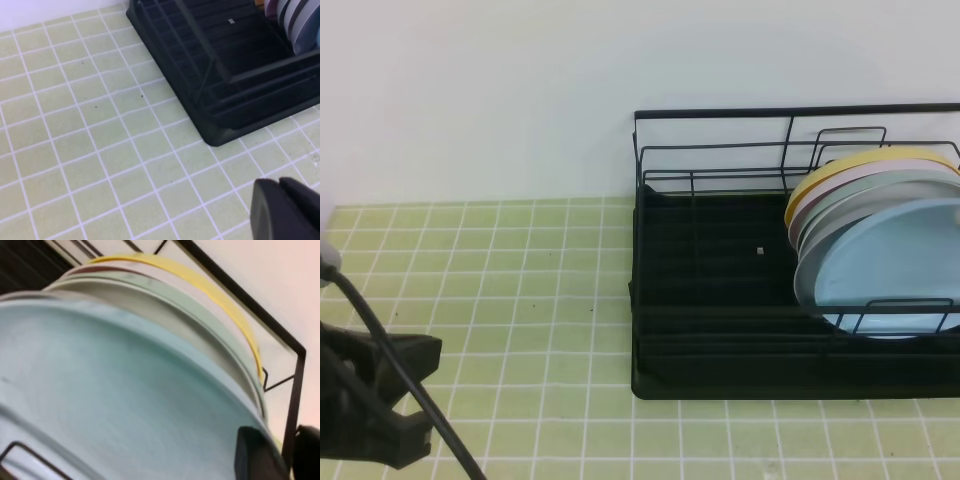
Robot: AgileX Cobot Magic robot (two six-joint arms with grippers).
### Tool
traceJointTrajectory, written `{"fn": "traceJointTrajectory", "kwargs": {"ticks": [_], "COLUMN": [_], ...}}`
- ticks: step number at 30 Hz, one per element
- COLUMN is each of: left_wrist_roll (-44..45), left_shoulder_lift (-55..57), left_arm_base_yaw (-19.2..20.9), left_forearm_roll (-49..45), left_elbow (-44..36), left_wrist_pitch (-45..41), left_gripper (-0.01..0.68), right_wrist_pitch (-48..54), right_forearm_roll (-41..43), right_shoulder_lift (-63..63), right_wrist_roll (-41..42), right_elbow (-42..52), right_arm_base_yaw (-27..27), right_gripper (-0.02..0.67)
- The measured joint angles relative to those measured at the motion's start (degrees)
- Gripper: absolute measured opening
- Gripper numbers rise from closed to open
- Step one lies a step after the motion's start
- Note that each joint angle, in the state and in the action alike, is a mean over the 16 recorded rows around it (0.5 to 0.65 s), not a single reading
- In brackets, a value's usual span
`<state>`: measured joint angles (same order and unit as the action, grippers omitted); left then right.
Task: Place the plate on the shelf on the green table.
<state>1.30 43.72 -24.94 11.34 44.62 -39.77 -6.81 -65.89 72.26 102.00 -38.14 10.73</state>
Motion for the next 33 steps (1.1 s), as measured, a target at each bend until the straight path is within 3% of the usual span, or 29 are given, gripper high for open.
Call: {"fn": "traceJointTrajectory", "kwargs": {"ticks": [9,18,25,33], "left_wrist_roll": [0.04,0.07,0.09,0.13], "left_shoulder_lift": [0.0,0.0,0.0,0.0], "left_arm_base_yaw": [0.0,0.0,0.0,0.0], "left_forearm_roll": [0.0,0.0,-0.06,-0.31], "left_elbow": [0.0,0.0,0.0,0.0], "left_wrist_pitch": [-0.29,-0.31,-0.37,-0.49], "left_gripper": [-0.001,-0.001,0.0,0.0], "right_wrist_pitch": [-1.82,-5.39,-5.54,-1.4], "right_forearm_roll": [-18.18,-32.52,-34.82,-34.83], "right_shoulder_lift": [0.11,1.24,2.29,1.57], "right_wrist_roll": [16.78,27.37,31.11,30.34], "right_elbow": [0.0,0.16,1.62,5.2], "right_arm_base_yaw": [0.0,0.0,-0.01,-0.11], "right_gripper": [0.197,0.282,0.343,0.353]}}
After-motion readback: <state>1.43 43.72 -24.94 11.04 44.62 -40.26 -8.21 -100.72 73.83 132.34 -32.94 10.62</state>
